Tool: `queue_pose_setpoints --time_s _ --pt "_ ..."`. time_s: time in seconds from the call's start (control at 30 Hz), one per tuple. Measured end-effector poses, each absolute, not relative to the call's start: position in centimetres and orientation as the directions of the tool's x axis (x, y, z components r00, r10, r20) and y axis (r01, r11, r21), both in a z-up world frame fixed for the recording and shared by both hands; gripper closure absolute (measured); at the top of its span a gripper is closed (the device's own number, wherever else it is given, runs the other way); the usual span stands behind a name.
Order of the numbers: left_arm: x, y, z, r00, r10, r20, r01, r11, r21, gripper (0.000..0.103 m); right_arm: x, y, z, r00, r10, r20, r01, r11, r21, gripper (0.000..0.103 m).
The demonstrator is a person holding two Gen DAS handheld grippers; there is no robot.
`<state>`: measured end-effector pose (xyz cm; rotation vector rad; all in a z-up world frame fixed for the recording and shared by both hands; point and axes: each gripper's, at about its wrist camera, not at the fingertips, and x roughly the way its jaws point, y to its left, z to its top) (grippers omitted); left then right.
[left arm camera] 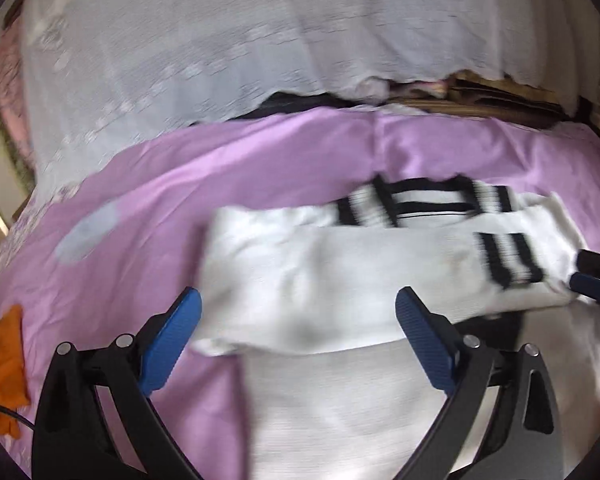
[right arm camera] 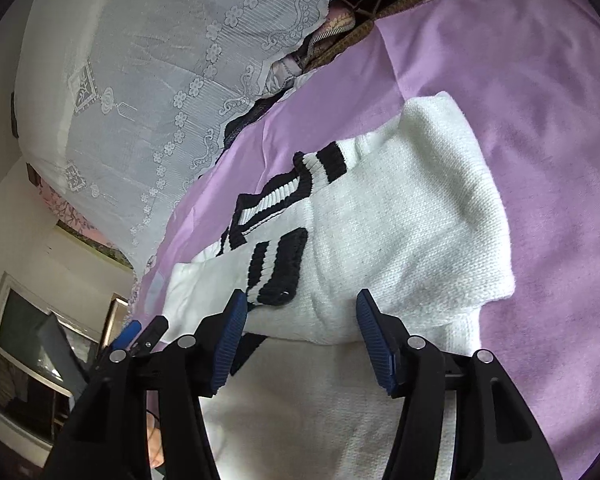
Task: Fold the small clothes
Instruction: 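Grasp the folded sweater edge with the right gripper and fold it over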
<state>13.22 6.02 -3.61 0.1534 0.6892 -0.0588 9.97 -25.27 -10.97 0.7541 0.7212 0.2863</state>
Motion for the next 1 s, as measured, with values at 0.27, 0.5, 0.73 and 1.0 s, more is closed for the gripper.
queue_pose_setpoints --time_s 0.27,0.5,0.73,1.0 --pt "15.8 13.2 -5.0 0.707 0.009 -0.707 -0.049 0.998 -0.036 0.008 13.8 -22.6 -11.3 0.658 0.494 -0.569 0.079 0.706 0.704 0.050" --pt "17.0 12.5 -7.0 0.675 0.058 -0.736 -0.079 0.997 0.006 0.008 14.9 -19.6 -10.9 0.692 0.397 -0.603 0.053 0.805 0.591 0.069" --pt "16.1 12.9 -6.3 0.717 0.058 -0.695 -0.097 0.995 -0.017 0.008 14.3 -20.7 -8.9 0.767 0.393 -0.508 -0.010 0.798 0.602 0.092" --pt "15.6 11.9 -5.5 0.749 0.085 -0.657 -0.081 0.996 0.036 0.008 13.0 -25.3 -6.3 0.844 0.277 -0.460 0.045 0.818 0.574 0.092"
